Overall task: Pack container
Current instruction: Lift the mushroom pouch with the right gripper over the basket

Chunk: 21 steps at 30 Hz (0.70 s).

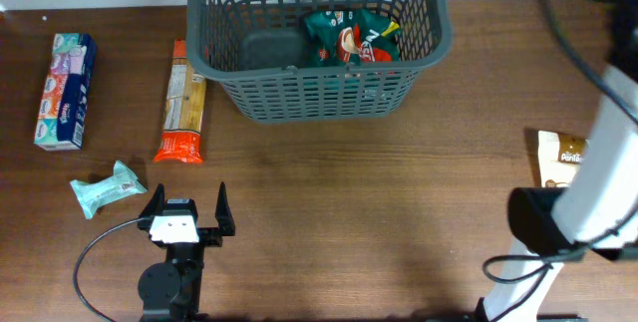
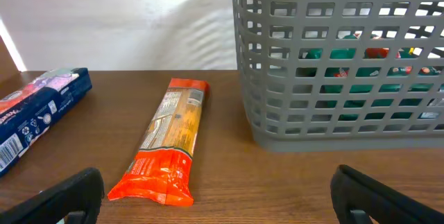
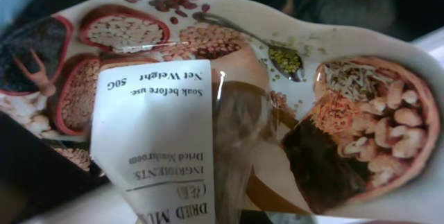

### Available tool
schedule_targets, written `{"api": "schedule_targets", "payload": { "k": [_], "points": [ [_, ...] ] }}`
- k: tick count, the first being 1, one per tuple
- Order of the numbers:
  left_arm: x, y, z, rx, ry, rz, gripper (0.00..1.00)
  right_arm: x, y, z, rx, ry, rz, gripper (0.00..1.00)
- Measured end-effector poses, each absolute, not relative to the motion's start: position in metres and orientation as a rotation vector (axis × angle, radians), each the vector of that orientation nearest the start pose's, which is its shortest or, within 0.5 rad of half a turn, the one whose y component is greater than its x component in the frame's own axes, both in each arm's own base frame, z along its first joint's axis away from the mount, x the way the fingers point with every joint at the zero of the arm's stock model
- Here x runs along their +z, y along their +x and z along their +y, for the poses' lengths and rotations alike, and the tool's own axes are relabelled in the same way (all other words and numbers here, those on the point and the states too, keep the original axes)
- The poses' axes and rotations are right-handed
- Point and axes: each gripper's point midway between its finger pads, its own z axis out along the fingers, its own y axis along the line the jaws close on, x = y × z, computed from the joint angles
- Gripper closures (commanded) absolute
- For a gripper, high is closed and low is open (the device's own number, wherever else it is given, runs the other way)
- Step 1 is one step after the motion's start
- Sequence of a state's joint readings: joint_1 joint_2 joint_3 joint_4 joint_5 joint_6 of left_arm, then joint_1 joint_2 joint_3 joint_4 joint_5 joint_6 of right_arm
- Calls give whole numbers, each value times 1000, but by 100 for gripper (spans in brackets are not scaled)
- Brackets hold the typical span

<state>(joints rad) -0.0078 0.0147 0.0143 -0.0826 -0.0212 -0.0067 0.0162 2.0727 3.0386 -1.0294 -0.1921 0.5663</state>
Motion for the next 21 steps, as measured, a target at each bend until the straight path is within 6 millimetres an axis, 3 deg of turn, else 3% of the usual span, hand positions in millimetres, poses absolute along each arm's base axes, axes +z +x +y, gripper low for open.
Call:
{"api": "schedule_targets", "payload": {
  "k": [5, 11, 17, 21],
  "points": [
    [157, 246, 2, 7, -15, 1654, 1, 507, 510, 120, 656, 149, 1812, 96],
    [157, 246, 2, 6, -15, 1654, 1, 455, 528, 194, 713, 18, 1927, 96],
    [157, 246, 2, 6, -15, 1654, 1, 395, 533, 233, 729, -30, 2076, 96],
    [157, 246, 2, 6, -15, 1654, 1, 340, 543, 232, 668, 5, 2203, 96]
  ]
}}
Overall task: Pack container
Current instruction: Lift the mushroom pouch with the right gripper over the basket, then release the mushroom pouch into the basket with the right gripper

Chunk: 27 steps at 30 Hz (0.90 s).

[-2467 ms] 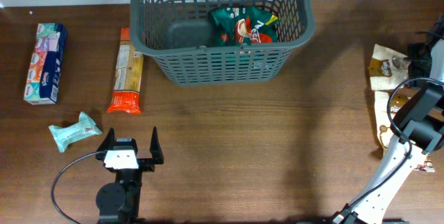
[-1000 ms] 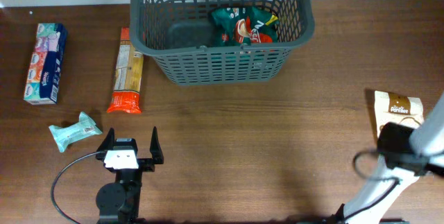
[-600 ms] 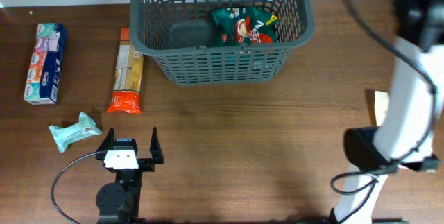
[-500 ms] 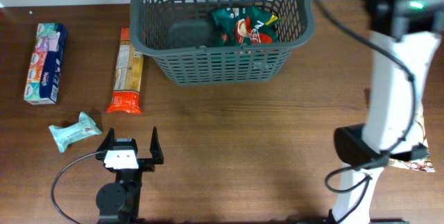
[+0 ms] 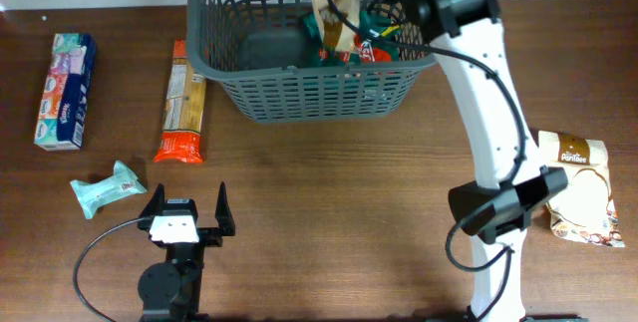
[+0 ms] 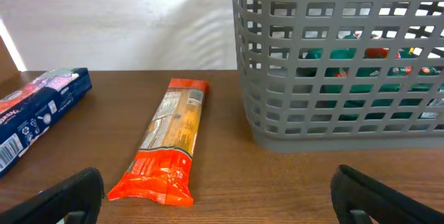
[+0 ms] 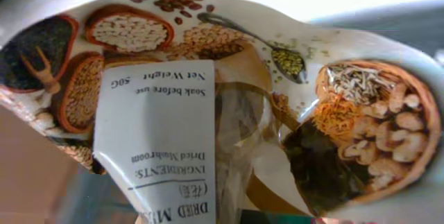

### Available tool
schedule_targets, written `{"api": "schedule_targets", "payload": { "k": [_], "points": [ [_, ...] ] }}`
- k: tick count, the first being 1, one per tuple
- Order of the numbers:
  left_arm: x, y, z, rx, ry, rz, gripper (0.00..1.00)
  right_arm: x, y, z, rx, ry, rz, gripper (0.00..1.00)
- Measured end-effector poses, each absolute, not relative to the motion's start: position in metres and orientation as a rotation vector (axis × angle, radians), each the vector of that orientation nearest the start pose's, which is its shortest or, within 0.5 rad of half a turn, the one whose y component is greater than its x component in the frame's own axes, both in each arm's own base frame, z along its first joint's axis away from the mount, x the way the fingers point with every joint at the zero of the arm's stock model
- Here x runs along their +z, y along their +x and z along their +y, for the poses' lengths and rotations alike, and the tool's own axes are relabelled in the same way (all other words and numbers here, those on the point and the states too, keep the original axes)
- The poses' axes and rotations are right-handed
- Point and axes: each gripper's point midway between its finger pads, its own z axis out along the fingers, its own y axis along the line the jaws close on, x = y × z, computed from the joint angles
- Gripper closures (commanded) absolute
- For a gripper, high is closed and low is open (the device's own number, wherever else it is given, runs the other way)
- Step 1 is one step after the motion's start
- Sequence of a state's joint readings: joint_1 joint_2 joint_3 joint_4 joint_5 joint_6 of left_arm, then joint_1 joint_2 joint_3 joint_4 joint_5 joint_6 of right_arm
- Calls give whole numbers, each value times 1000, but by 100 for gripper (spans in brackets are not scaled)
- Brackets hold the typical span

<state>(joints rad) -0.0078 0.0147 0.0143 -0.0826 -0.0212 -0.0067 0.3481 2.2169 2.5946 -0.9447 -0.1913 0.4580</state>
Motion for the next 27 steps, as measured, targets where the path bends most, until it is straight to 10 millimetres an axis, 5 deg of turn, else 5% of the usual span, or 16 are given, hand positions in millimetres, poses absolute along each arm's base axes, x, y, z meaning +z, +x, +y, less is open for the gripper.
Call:
{"api": "schedule_targets", "payload": {
  "k": [8, 12, 19, 27],
  "points": [
    [157, 246, 2, 7, -15, 1654, 1, 225, 550, 209, 501, 91, 2445, 95],
    [157, 246, 2, 6, -15, 1654, 1, 194, 547, 200, 462, 114, 2514, 94],
    [157, 246, 2, 6, -15, 1654, 1, 191, 552, 191, 447, 140, 2506, 36],
    [157, 246, 2, 6, -15, 1654, 1, 198, 558, 192, 454, 130, 2473, 1]
  ]
}}
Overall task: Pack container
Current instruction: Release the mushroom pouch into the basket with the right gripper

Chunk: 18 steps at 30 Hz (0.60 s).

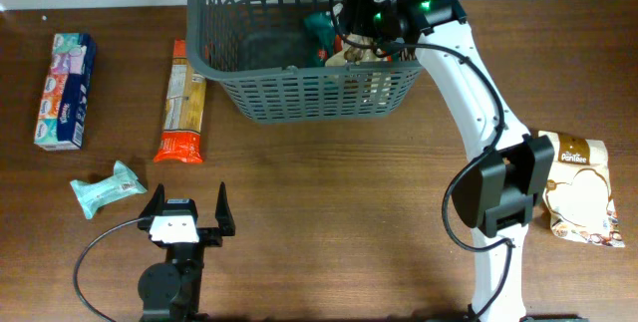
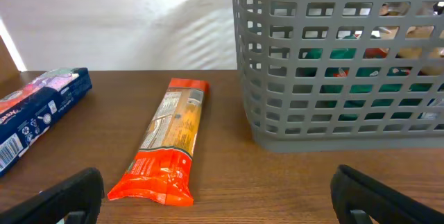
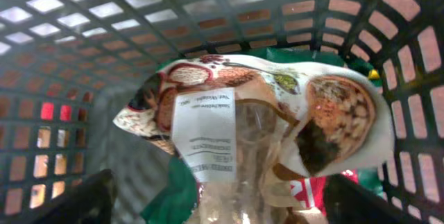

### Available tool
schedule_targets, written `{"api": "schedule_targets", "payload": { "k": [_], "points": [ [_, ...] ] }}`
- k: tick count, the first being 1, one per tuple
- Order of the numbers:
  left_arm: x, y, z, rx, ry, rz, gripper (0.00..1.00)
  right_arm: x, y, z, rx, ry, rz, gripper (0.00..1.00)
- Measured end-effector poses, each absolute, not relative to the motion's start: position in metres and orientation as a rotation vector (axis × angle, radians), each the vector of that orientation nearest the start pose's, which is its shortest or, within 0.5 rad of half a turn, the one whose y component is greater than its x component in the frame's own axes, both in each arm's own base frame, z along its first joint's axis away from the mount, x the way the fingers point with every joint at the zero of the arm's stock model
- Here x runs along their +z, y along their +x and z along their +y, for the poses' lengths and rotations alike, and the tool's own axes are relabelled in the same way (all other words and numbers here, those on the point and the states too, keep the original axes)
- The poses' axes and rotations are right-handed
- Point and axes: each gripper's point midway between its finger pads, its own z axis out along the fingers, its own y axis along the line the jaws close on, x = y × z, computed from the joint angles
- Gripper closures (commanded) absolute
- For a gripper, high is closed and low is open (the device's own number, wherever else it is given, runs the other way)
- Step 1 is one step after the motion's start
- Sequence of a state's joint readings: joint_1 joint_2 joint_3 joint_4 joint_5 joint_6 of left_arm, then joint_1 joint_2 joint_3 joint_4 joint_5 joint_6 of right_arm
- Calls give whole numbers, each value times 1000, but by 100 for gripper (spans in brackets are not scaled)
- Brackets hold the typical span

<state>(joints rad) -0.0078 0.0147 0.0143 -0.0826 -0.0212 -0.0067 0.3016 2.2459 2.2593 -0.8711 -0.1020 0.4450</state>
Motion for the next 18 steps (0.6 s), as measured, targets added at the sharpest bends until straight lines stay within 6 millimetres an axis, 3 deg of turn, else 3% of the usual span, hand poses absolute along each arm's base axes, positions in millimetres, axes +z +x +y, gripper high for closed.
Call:
{"api": "schedule_targets", "payload": {
  "k": [3, 6, 9, 12, 15, 18],
  "points": [
    [157, 246, 2, 7, -15, 1654, 1, 207, 561, 188, 457, 136, 2450, 1],
    [157, 246, 2, 6, -15, 1654, 1, 240, 572, 177, 470, 155, 2370, 1],
    [157, 246, 2, 7, -15, 1654, 1, 293, 585, 154, 484, 184, 2239, 1],
    [157, 246, 2, 7, -15, 1654, 1, 359, 589, 124, 500, 209, 2081, 1],
    [157, 246, 2, 7, -15, 1654, 1, 423, 577, 86, 480, 247, 1937, 1],
    [157, 246, 2, 7, -15, 1654, 1, 462, 549, 34, 381, 375, 1856, 1]
  ]
}}
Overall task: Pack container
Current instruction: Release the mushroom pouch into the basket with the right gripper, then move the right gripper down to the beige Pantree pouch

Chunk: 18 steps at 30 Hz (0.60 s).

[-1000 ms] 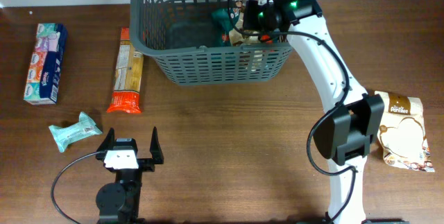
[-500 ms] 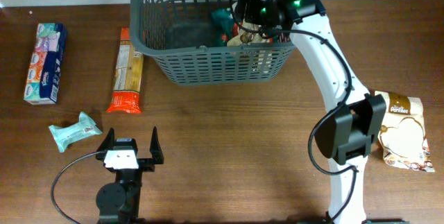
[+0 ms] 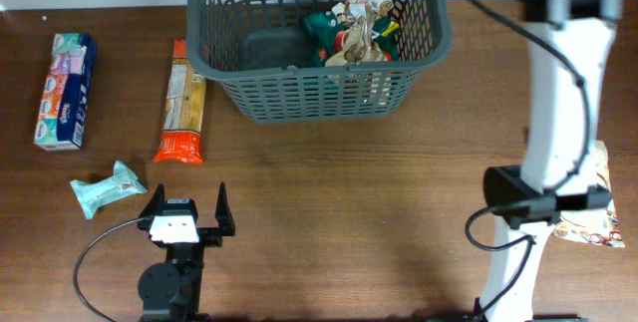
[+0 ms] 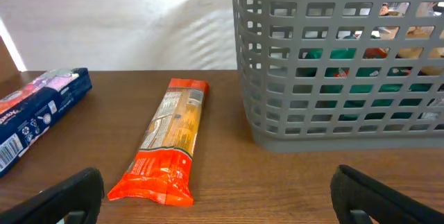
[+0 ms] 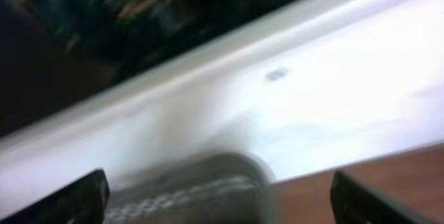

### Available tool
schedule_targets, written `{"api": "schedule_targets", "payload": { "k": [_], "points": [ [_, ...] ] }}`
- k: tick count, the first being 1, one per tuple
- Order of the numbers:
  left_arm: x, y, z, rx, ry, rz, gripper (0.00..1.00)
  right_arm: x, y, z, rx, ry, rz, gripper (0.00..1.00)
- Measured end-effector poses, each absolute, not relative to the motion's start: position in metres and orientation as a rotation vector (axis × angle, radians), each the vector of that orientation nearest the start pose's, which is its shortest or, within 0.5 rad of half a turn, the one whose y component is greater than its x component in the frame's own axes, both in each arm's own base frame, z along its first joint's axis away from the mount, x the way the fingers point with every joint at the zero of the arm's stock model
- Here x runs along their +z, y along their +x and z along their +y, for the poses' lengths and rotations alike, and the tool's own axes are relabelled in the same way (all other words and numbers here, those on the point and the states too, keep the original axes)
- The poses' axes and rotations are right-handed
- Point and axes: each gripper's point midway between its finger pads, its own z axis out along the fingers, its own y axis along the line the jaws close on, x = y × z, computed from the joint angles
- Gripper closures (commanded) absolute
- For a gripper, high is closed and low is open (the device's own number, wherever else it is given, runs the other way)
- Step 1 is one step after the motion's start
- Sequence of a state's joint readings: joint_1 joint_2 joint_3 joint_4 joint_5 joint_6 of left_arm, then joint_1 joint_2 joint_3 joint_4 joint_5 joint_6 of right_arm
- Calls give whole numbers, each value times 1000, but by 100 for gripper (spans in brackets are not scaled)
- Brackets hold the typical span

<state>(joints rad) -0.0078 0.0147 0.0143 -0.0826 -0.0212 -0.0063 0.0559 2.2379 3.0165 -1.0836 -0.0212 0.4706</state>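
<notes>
The grey basket (image 3: 319,98) stands at the back middle, its wall filling the right of the left wrist view (image 4: 326,123). Inside it a printed mushroom pouch (image 3: 364,25) lies on a green snack bag (image 3: 321,29). My right gripper (image 5: 222,200) is open with nothing between its fingers; its view is blurred, and its arm (image 3: 558,53) reaches to the back right, clear of the basket. My left gripper (image 3: 186,212) rests open at the front left, its fingertips wide apart (image 4: 222,196). An orange pasta packet (image 3: 182,103) lies left of the basket.
A blue tissue box (image 3: 65,91) lies at the far left and a teal wipes packet (image 3: 108,187) in front of it. A beige pouch (image 3: 598,212) lies at the right edge, partly hidden behind the right arm.
My right gripper was open inside the basket over the mushroom pouch. Now it is out of the basket at the back right, and the pouch lies where it was left.
My right gripper held the mushroom pouch up close to its camera, then over the basket's rim. Then it stood open in the basket with the pouch lying on the green bag. Now it is clear of the basket. The left arm stayed still.
</notes>
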Motion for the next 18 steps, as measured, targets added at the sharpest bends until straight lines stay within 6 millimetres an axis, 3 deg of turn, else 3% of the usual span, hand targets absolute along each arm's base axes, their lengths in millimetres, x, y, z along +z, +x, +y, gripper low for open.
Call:
{"api": "schedule_targets", "payload": {
  "k": [3, 5, 10, 14, 18],
  "points": [
    [157, 246, 2, 7, -15, 1654, 1, 471, 509, -27, 233, 627, 1823, 1],
    [157, 246, 2, 7, -15, 1654, 1, 462, 469, -76, 109, 867, 1818, 1],
    [157, 246, 2, 7, -15, 1654, 1, 435, 402, -141, -71, 1241, 1787, 1],
    [157, 246, 2, 7, -15, 1654, 1, 423, 390, -171, -121, 1351, 1766, 1],
    [157, 246, 2, 7, -15, 1654, 1, 402, 390, -185, -150, 1420, 1806, 1]
  ]
}}
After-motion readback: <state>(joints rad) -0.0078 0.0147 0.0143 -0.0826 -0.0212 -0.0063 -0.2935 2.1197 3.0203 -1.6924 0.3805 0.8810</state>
